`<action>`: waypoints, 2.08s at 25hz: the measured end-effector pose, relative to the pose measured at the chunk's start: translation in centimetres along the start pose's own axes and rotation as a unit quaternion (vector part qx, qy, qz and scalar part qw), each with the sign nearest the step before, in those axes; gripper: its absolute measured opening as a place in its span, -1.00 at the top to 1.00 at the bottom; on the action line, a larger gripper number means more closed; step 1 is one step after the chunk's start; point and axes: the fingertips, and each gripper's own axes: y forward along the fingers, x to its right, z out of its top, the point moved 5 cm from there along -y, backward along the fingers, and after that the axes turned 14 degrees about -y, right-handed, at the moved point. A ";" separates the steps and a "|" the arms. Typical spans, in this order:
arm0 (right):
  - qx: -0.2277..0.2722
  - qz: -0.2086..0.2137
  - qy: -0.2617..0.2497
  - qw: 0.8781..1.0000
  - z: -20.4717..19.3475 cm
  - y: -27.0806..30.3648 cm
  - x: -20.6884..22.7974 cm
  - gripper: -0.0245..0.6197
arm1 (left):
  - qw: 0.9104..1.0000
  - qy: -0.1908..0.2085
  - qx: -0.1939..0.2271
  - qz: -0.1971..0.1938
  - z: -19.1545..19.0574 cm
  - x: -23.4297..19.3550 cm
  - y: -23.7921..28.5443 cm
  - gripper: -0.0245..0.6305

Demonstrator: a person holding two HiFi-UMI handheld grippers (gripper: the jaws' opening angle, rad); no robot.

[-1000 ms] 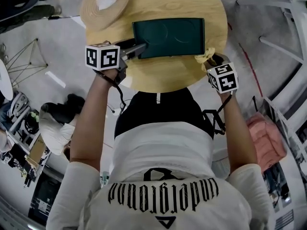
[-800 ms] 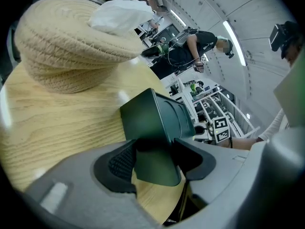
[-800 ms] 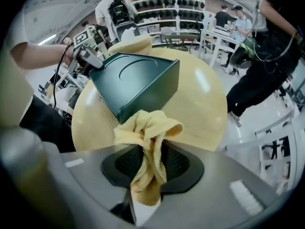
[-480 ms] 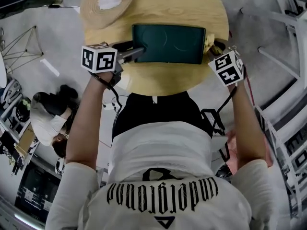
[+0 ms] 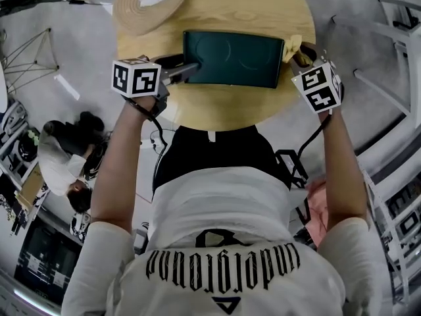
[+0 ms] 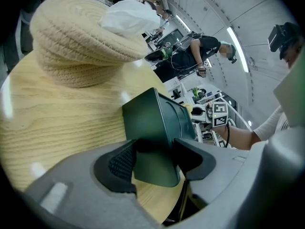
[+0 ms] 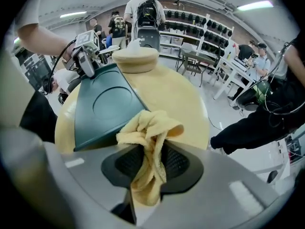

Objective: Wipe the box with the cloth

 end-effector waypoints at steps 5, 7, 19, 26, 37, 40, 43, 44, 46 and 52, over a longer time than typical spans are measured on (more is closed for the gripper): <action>-0.001 0.022 0.017 1.000 -1.2 -1.1 -4.6 0.59 | 1.000 0.002 -0.002 0.001 -0.4 0.1 -0.1 0.12; -0.006 0.036 0.023 0.999 -2.1 -1.5 -6.8 0.60 | 1.000 0.007 0.001 0.003 -0.3 0.1 -0.1 0.12; -0.027 0.073 0.013 0.997 -4.5 0.1 -10.0 0.59 | 0.999 0.031 -0.017 0.010 0.0 0.3 0.5 0.11; -0.025 0.059 -0.052 0.997 -2.7 1.5 -4.1 0.59 | 0.999 0.039 -0.026 0.014 0.4 0.6 0.4 0.10; -0.028 0.102 -0.262 0.959 0.3 3.8 3.1 0.59 | 0.999 0.035 -0.021 0.021 0.5 0.8 0.4 0.11; -0.038 0.128 -0.405 0.904 1.5 4.0 3.5 0.59 | 0.999 0.031 -0.015 0.020 0.7 1.3 0.2 0.11; -0.042 0.151 -0.531 0.833 3.3 4.6 3.5 0.59 | 0.999 0.025 -0.010 0.017 0.5 1.0 0.3 0.11; -0.040 0.160 -0.560 0.812 3.9 5.0 3.3 0.59 | 1.000 0.023 -0.008 0.016 0.4 0.8 0.3 0.11; -0.029 0.177 -0.598 0.781 5.7 5.9 2.6 0.59 | 1.000 0.018 -0.002 0.014 0.3 0.4 0.3 0.11; 0.021 0.182 -0.657 0.731 12.9 9.3 -0.8 0.59 | 1.000 0.013 0.011 0.009 0.3 0.4 0.4 0.11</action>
